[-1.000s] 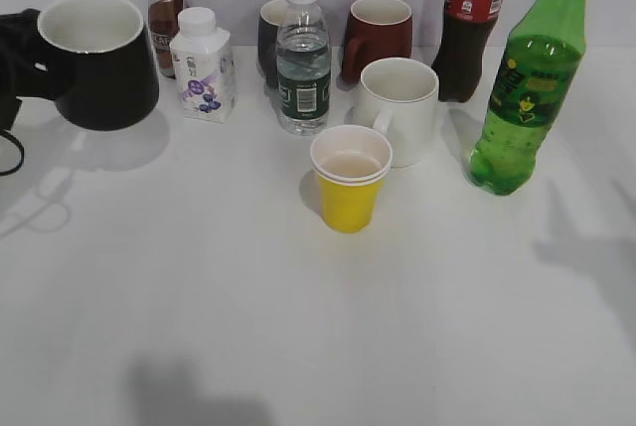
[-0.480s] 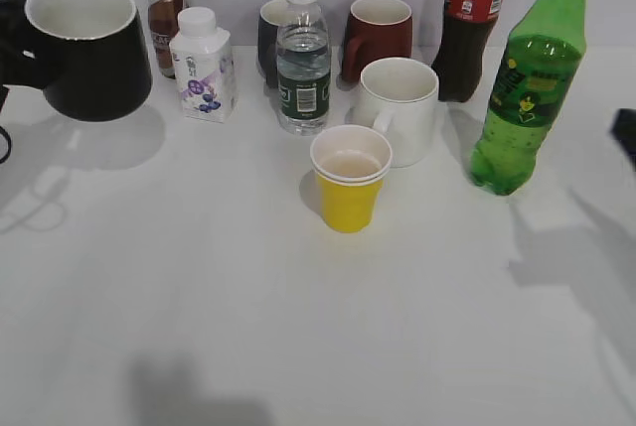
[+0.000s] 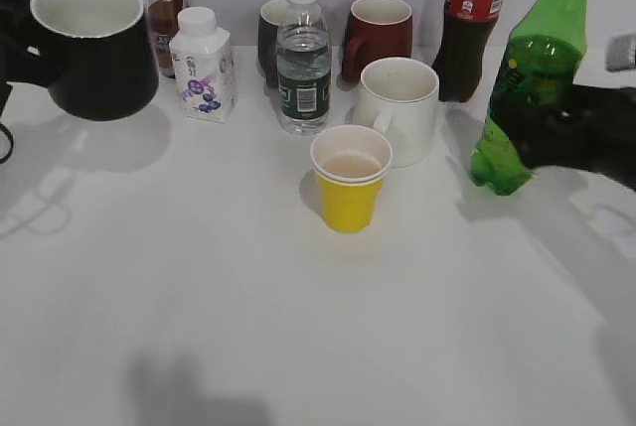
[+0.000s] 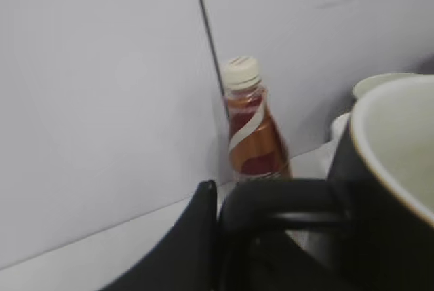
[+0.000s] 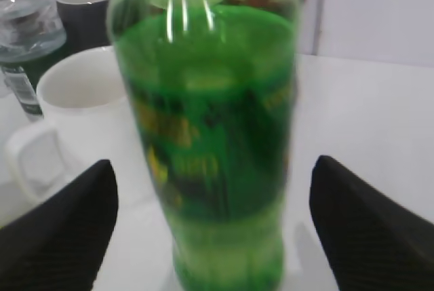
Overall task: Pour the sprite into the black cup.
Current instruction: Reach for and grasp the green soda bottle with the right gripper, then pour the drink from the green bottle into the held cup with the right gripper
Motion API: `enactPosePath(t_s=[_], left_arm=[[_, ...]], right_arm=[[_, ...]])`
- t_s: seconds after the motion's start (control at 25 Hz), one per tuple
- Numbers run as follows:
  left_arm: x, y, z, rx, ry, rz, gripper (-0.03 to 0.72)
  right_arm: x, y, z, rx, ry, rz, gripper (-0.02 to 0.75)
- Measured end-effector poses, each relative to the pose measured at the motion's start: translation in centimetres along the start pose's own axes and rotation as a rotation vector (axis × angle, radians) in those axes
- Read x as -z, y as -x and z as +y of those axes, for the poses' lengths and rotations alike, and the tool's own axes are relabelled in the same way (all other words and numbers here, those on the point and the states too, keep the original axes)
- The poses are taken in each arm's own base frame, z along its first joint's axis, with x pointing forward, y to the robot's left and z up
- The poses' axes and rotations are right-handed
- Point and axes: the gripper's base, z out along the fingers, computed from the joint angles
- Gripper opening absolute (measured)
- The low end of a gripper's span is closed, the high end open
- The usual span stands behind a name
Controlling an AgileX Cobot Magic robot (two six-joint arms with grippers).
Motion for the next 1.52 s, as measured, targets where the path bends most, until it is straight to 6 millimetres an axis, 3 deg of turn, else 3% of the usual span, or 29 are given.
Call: enactPosePath(t_s=[0.16,0.28,0.4,0.52,0.76,0.88,1.2,1.52], left_arm=[[0.4,0.7,-1.3,-0.017,-0.038,0.048,0.041],[0.7,0.9,-3.0,-0.031,-0.090,0.131,0.041],[1.3,1.7,-5.2,-0.026,-0.156,0.162,0.041],[2.0,2.8,-7.3,-0.039,-0.227,0.159,0.041],[1.9,5.3,-10.6,-0.100,-0.321,0.245,0.041],[1.8,6.5,-11.5,-0.115,-0.345,0.254,0.041],[2.0,7.6,-12.8,-0.129,-0.383,0.249,0.041],[2.3,7.7,-13.6,-0.113,-0.406,0.256,0.041]], right_arm=[[-4.1,-0.1,-1.1,-0.033,0.014,0.004,0.632],[-4.8,0.0,-1.1,-0.046,0.047,0.007,0.405],[-4.3,0.6,0.0,0.043,0.140,0.035,0.399],[-3.4,2.5,1.6,0.147,0.157,0.090,0.399],[-3.1,8.4,6.2,0.513,0.142,0.151,0.399],[-3.3,10.2,8.3,0.669,0.161,0.158,0.399],[-3.2,12.2,11.7,1.056,0.193,0.196,0.399],[-2.9,12.2,13.0,1.338,0.189,0.209,0.399]])
